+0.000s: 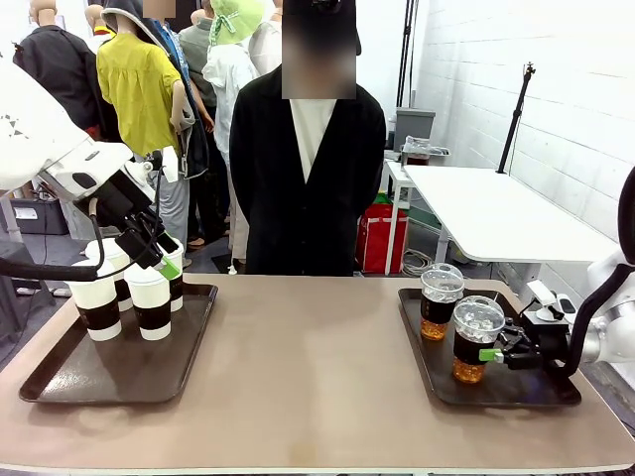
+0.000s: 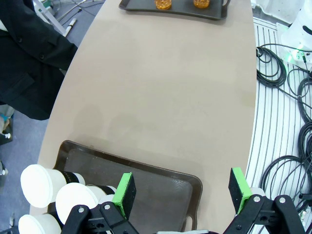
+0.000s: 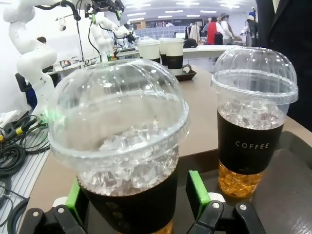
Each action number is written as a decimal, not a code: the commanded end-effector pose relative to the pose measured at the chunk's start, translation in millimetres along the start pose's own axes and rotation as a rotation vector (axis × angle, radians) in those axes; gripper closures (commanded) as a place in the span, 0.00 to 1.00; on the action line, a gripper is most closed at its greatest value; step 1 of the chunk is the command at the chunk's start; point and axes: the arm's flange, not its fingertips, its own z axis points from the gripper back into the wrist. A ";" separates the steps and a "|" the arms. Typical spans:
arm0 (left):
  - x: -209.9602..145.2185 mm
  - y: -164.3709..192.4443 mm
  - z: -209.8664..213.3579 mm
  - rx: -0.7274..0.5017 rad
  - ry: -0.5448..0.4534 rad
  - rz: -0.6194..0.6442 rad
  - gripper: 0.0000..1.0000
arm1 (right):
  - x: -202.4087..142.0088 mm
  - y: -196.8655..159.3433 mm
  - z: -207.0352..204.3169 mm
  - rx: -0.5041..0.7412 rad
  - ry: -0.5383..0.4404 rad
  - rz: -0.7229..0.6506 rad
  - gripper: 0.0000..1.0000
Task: Distribute the coffee onto the tray.
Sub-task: Pick up another iced Americano from the middle of the table and place it on the right Handle tray.
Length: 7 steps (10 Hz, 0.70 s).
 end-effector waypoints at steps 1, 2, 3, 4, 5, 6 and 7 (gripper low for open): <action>-2.2 1.6 0.5 -0.014 -0.025 -0.016 0.00 | 6.3 6.6 9.3 -0.008 0.035 -0.017 0.00; -2.2 1.6 0.5 -0.014 -0.025 -0.016 0.00 | 7.1 6.7 13.5 -0.012 0.038 -0.020 0.00; -2.2 1.6 0.5 -0.014 -0.025 -0.016 0.00 | 7.8 7.2 15.6 -0.012 0.043 -0.024 0.00; -2.2 1.6 0.5 -0.014 -0.025 -0.016 0.00 | 8.6 6.8 16.7 -0.013 0.041 -0.026 0.00; -2.2 1.6 0.5 -0.014 -0.025 -0.016 0.00 | 9.3 5.9 17.6 -0.029 0.041 -0.022 0.00; -2.2 1.6 0.5 -0.014 -0.025 -0.016 0.00 | 8.6 6.0 17.0 -0.022 0.044 -0.032 0.00; -2.2 1.6 0.5 -0.014 -0.025 -0.016 0.00 | 5.3 2.6 16.0 -0.027 0.016 -0.003 0.00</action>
